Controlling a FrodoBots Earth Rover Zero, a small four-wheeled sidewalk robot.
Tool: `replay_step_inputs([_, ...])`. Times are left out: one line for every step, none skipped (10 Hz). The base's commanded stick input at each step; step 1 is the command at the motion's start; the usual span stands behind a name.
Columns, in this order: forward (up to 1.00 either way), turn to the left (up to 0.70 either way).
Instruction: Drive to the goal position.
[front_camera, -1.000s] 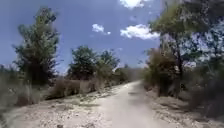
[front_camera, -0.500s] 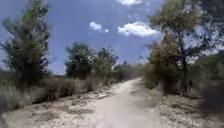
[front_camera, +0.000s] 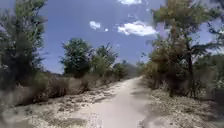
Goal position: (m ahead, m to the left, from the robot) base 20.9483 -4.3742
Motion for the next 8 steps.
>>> replay_step_inputs([0.85,0.00])
replay_step_inputs([0.85,0.00])
replay_step_inputs([0.85,0.00])
replay_step_inputs([0.85,0.00])
replay_step_inputs([0.85,0.00])
replay_step_inputs([0.85,0.00])
replay_step_inputs([0.85,0.00])
replay_step_inputs([0.85,0.00])
